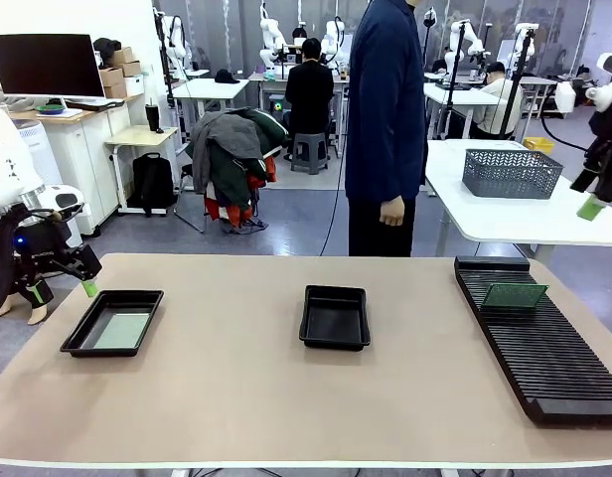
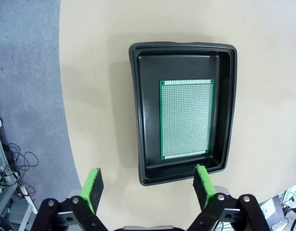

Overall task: Inspect and transfer BCBs to ESD trays.
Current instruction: Pick up the Blank PCB from the PCB Rack and place it in the right ESD tray.

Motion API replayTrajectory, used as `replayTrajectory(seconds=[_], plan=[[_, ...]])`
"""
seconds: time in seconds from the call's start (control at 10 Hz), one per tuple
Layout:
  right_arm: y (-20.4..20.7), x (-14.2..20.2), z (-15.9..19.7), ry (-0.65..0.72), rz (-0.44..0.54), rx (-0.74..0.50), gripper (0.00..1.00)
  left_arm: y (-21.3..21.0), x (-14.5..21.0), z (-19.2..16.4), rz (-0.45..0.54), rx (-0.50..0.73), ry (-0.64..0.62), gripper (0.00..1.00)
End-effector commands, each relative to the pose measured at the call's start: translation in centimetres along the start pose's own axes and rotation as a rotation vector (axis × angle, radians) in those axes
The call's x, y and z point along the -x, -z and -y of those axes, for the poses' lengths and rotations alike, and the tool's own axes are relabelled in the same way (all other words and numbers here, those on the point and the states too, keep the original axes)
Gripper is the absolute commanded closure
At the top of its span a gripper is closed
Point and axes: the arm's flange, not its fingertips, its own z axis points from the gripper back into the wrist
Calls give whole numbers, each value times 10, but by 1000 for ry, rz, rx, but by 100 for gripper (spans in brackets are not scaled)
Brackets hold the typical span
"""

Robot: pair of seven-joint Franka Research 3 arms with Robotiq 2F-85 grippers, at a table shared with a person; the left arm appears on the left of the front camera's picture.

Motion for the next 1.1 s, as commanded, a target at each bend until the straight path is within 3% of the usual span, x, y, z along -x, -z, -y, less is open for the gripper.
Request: replayTrajectory(seconds=[0.0, 0.5, 1.0], plan=[[-12, 6, 9, -128, -73, -8, 0, 1, 1, -1, 9, 9, 8, 0], [-30, 14, 16, -332, -164, 26, 0, 1, 1, -1, 9, 9, 8, 0], [-31, 10, 15, -318, -134, 40, 0, 1, 1, -1, 9, 9, 8, 0]])
